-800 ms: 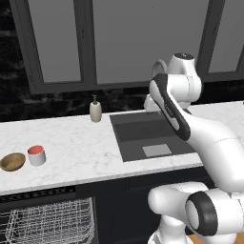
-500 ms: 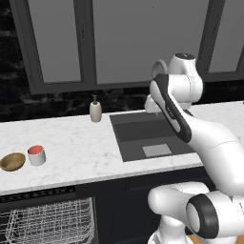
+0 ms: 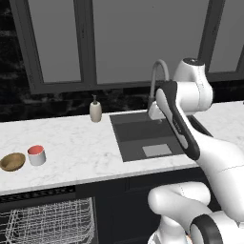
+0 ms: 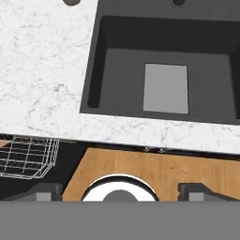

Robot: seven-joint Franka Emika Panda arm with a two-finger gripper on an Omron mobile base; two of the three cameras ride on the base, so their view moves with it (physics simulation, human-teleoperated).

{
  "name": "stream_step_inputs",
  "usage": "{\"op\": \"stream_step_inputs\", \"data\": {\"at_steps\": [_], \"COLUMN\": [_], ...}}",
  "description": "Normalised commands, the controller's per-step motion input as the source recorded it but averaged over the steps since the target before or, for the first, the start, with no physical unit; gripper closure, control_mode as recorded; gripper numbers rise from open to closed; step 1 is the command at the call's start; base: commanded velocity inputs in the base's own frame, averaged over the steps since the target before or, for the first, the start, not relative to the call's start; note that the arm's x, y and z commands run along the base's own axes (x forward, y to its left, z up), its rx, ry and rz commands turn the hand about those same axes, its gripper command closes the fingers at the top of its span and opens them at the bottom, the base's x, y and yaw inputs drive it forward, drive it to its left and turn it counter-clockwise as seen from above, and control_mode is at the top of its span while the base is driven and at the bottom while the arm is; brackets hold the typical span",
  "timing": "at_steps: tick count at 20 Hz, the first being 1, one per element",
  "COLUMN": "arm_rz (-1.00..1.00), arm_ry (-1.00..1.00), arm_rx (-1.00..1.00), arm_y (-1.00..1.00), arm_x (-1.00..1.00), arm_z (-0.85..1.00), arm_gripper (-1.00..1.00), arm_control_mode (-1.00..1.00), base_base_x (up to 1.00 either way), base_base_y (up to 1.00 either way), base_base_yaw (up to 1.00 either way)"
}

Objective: Pick up the cup and bowl from the counter, place them in the dishwasher, and close the dishwasher door.

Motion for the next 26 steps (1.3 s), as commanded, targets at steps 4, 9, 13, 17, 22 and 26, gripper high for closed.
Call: {"op": "stream_step_inputs", "data": {"at_steps": [4, 9, 13, 17, 22, 26], "arm_rz": [0.12, 0.15, 0.0, 0.0, 0.0, 0.0], "arm_ry": [0.0, 0.0, 0.0, 0.0, 0.0, 0.0], "arm_rx": [0.0, 0.0, 0.0, 0.0, 0.0, 0.0], "arm_y": [0.0, 0.0, 0.0, 0.0, 0.0, 0.0], "arm_x": [-0.11, 0.0, 0.0, 0.0, 0.0, 0.0], "arm_z": [0.0, 0.0, 0.0, 0.0, 0.0, 0.0], "arm_gripper": [-1.0, -1.0, -1.0, -1.0, -1.0, -1.0], "arm_control_mode": [-1.0, -1.0, 1.0, 1.0, 1.0, 1.0], "base_base_x": [0.0, 0.0, -0.23, -0.3, -0.18, -0.03], "base_base_y": [0.0, 0.0, 0.0, -0.06, -0.43, -0.39], "base_base_yaw": [0.0, 0.0, 0.25, 0.45, 0.55, 0.59]}}
